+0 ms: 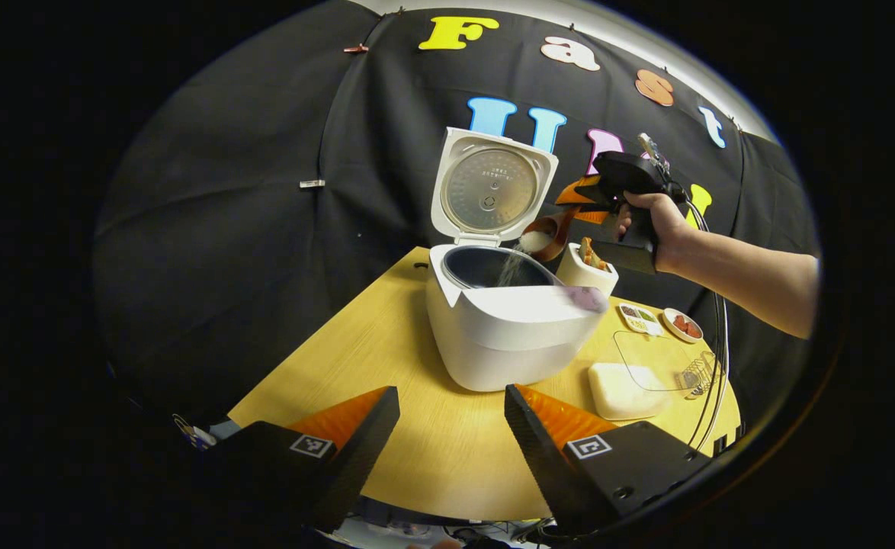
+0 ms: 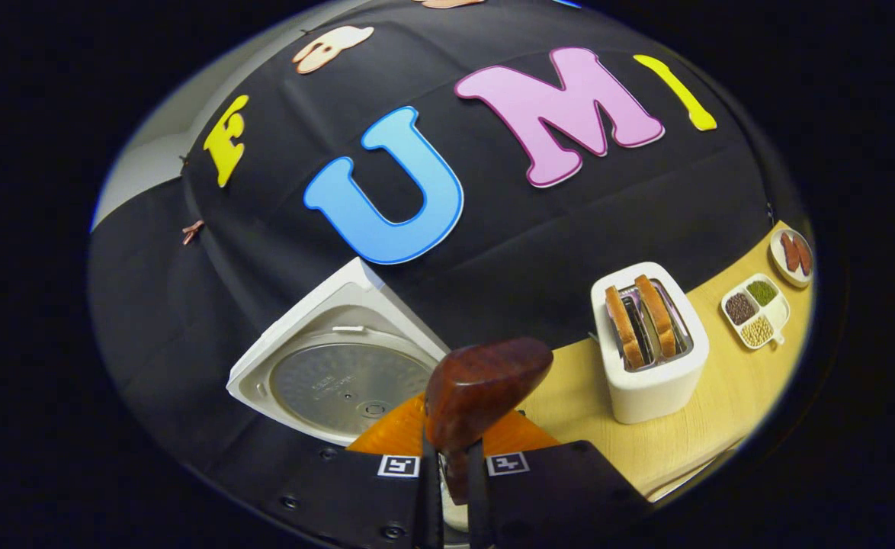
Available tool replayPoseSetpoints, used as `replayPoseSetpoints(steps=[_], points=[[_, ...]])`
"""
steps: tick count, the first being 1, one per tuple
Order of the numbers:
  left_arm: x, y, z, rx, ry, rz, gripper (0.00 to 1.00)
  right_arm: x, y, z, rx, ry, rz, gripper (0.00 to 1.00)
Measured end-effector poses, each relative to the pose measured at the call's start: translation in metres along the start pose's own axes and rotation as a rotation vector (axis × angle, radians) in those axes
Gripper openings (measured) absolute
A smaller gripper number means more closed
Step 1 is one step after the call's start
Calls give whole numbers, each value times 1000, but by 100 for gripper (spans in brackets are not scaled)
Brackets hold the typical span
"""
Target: Close the left gripper, press the button to open the rice cooker; take a wooden spoon from the chopstick holder with the right hand, scoop a spoonful of rice and pour it into the rice cooker, then put the wooden spoon back into the chopstick holder.
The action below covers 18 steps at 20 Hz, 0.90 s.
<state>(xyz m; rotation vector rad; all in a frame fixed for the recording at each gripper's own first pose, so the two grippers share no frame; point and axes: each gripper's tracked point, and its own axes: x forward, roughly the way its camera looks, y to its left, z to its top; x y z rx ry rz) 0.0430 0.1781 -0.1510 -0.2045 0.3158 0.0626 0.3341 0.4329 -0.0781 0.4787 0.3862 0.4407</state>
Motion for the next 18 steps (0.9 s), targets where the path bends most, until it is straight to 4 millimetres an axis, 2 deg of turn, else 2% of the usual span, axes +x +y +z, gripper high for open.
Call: replayPoseSetpoints(steps=[3, 7, 12, 13, 18], points=[[-3, -2, 1, 2, -7, 4, 98, 3, 11, -5, -85, -13, 18, 17], [-4, -2, 2, 3, -14, 5, 96, 8, 27, -6, -245, -41, 48, 17], [-8, 6, 3, 6, -22, 25, 96, 4, 63, -19, -464, -70, 147, 17], [-8, 6, 3, 3, -21, 27, 98, 4, 68, -24, -522, -70, 166, 17], [-13, 9, -4, -17, -18, 44, 96, -2, 97, -59, -759, -59, 266, 17]])
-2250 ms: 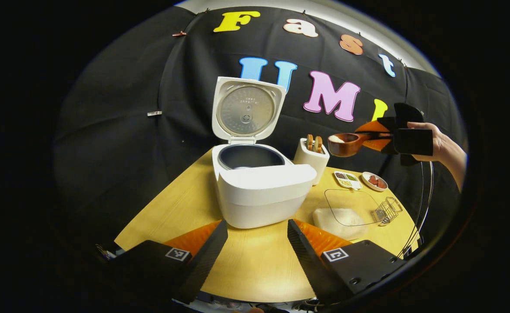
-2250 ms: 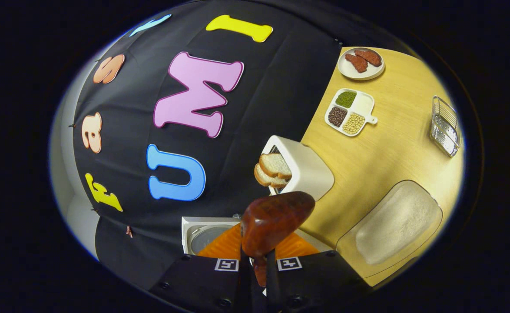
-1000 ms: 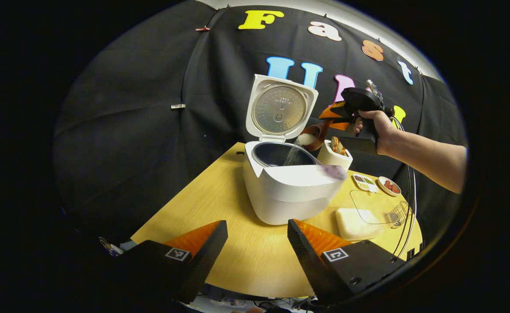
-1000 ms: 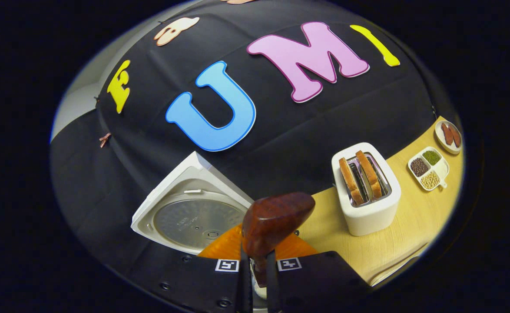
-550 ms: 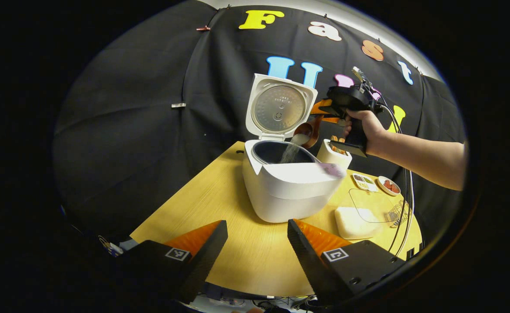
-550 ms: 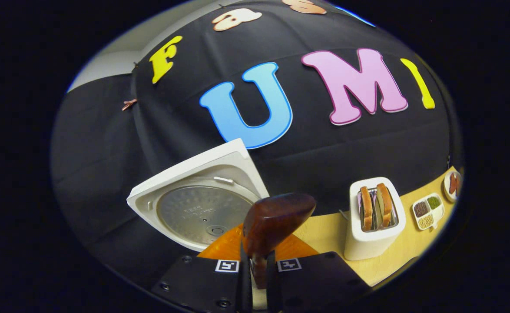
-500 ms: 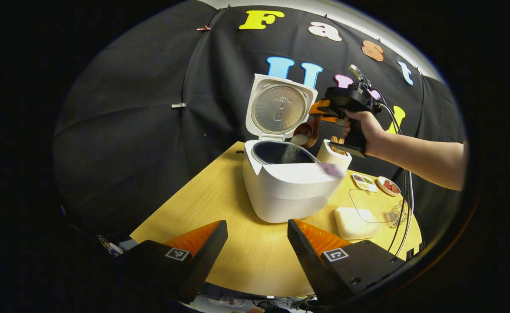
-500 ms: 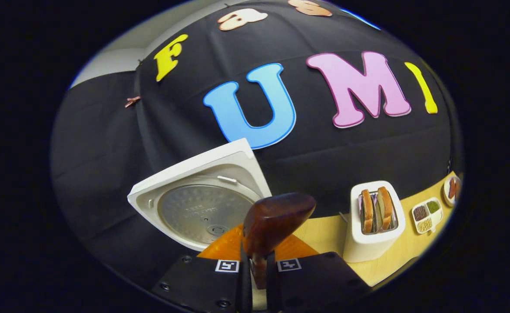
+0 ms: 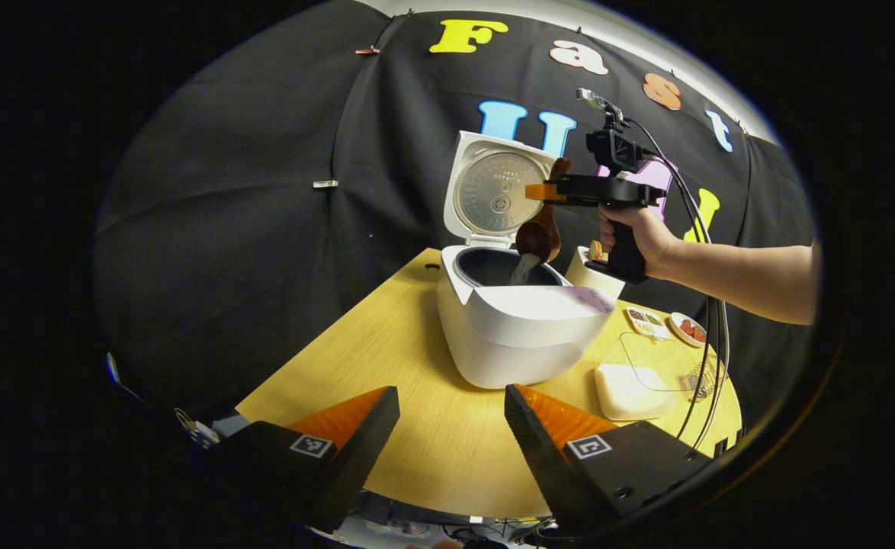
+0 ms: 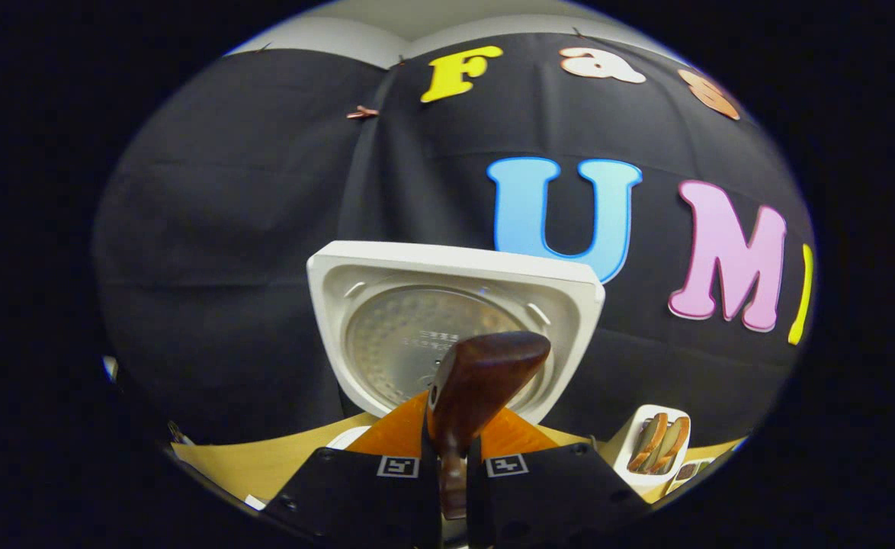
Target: Close the left gripper, press the button to open the rice cooker; take a wooden spoon from the chopstick holder with the right hand, scoop a spoonful of rice and pour it into the rice cooker, then put the wooden spoon back into the chopstick holder.
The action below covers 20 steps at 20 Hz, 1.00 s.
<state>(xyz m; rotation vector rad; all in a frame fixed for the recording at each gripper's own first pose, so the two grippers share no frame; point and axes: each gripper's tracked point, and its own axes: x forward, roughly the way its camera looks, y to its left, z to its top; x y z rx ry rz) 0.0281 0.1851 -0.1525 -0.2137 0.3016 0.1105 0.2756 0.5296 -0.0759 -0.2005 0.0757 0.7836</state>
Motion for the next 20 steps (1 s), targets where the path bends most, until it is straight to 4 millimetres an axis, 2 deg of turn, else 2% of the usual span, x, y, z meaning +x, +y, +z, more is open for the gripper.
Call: replayPoseSetpoints(steps=[4, 6, 8, 11, 15, 16, 17, 20], points=[[-3, 2, -2, 2, -3, 9, 96, 0, 23, -13, -82, 27, 53, 17], [-6, 2, -2, 11, -8, 18, 96, -3, 28, -19, -16, 60, 67, 17], [-7, 1, -1, 25, -13, 21, 96, -11, 22, -14, 95, 67, 47, 17], [-9, -7, 2, 39, -22, 16, 96, -25, -6, 1, 227, 54, -1, 17], [-9, -29, 7, 62, -35, -8, 96, -60, -55, 23, 420, 25, -70, 17], [-7, -37, 8, 66, -37, -18, 96, -72, -70, 27, 456, 14, -87, 13], [-6, -45, 10, 72, -40, -27, 96, -83, -84, 31, 485, 2, -105, 17], [-2, -66, 16, 93, -56, -46, 96, -132, -133, 33, 551, -22, -170, 17]])
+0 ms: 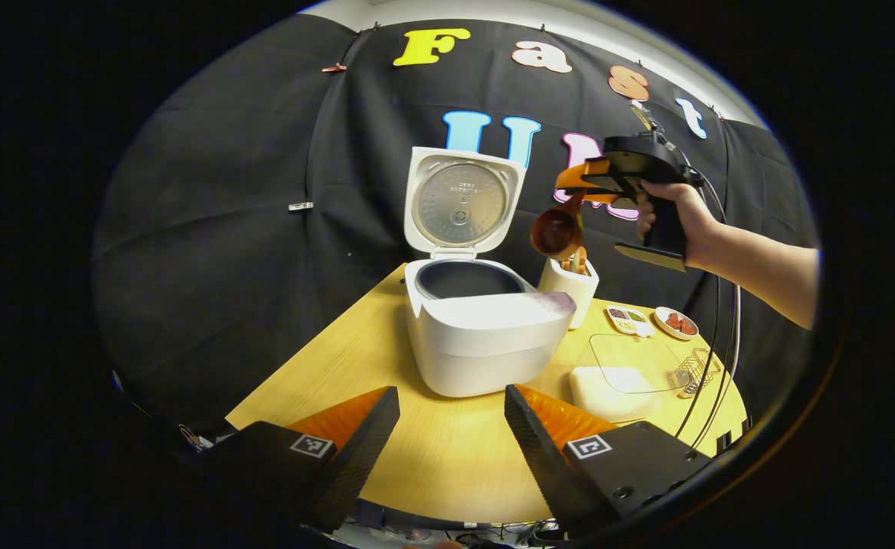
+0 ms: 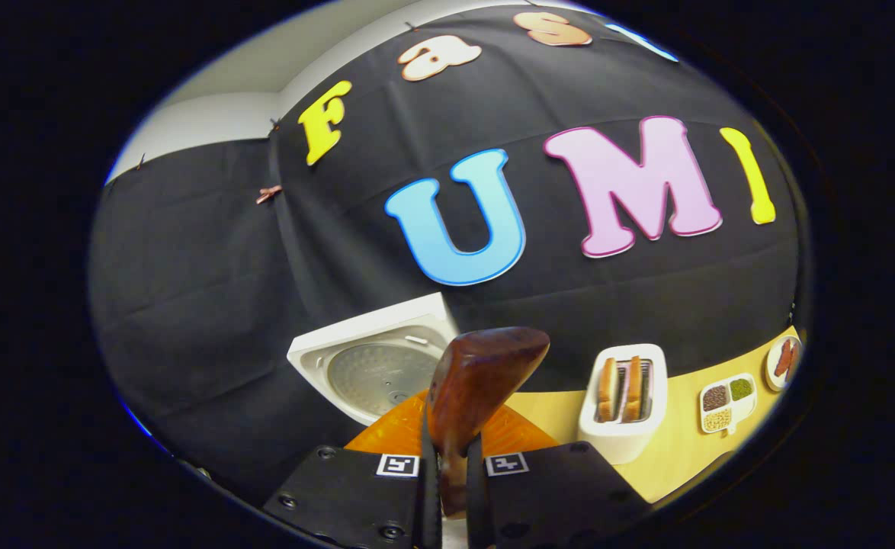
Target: Close the left gripper, press the button to open the rice cooker; take a wooden spoon from the chopstick holder with the right hand, scoop a spoonful of rice and pour it into the rice cooker, then put the wooden spoon back into the chopstick holder.
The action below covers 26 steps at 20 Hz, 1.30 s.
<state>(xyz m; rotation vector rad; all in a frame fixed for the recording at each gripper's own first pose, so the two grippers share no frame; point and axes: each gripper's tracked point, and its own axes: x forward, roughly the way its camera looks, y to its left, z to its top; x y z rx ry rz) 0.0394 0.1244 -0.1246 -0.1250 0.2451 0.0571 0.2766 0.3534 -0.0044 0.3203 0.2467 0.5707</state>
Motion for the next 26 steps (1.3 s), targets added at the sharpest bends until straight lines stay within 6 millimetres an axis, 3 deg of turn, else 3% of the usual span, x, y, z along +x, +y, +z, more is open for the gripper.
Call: replayPoseSetpoints(steps=[9, 15, 18, 21, 26], points=[[14, -89, 16, 34, -12, -63, 96, -128, -186, 59, 101, -82, -257, 17], [16, -148, 18, 78, -6, -103, 96, -198, -292, 62, 203, -115, -405, 17], [17, -169, 13, 79, 9, -104, 96, -226, -341, 53, 285, -131, -481, 17], [17, -187, 11, 65, 20, -91, 96, -249, -384, 31, 296, -107, -549, 17], [8, -197, 10, 65, 34, -27, 95, -263, -427, -26, 384, -38, -617, 17]])
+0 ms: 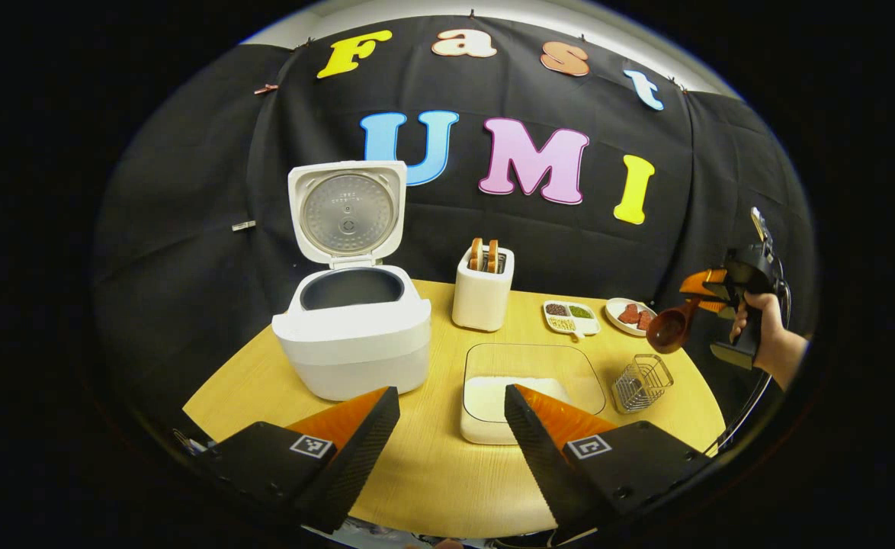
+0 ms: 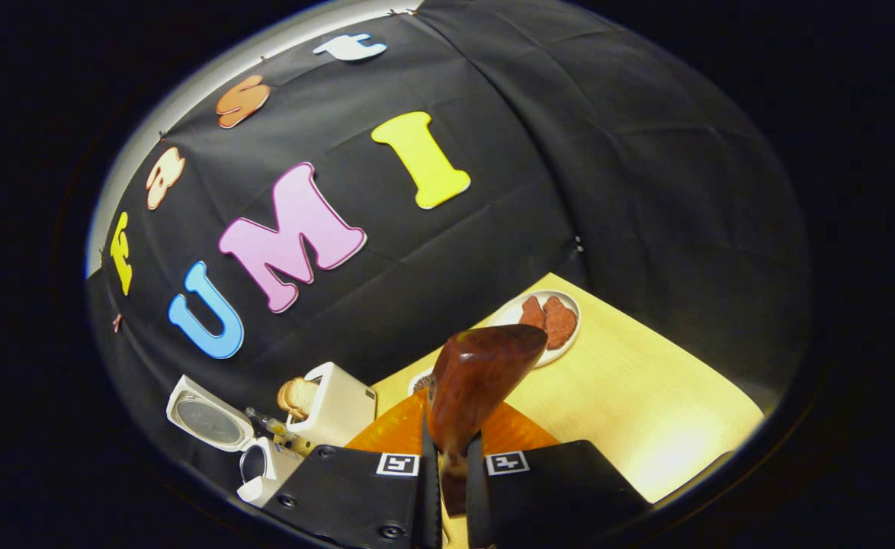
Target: Close the left gripper, press the button to open the rice cooker; take a wooden spoon from the chopstick holder with the right hand, scoop a spoonful of rice and pour it into the rice cooker, then put the wooden spoon back into the chopstick holder.
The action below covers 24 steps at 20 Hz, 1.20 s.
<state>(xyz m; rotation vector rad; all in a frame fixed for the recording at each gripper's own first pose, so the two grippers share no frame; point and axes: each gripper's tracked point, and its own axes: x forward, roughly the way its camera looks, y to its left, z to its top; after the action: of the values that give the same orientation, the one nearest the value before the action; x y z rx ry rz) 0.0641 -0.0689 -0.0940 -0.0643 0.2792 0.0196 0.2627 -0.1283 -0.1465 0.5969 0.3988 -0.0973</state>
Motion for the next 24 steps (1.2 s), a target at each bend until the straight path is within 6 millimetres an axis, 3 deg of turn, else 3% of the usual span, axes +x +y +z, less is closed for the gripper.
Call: replayPoseSetpoints(steps=[4, 14, 24], points=[[-12, -2, -2, 25, 11, 36, 95, 10, -24, -33, 14, 61, -25, 17], [-27, 2, -6, 6, 25, 80, 94, 26, -54, -69, 30, 111, -90, 17], [-28, 9, -6, 20, 26, 61, 96, 28, -55, -72, 6, 60, -118, 19]])
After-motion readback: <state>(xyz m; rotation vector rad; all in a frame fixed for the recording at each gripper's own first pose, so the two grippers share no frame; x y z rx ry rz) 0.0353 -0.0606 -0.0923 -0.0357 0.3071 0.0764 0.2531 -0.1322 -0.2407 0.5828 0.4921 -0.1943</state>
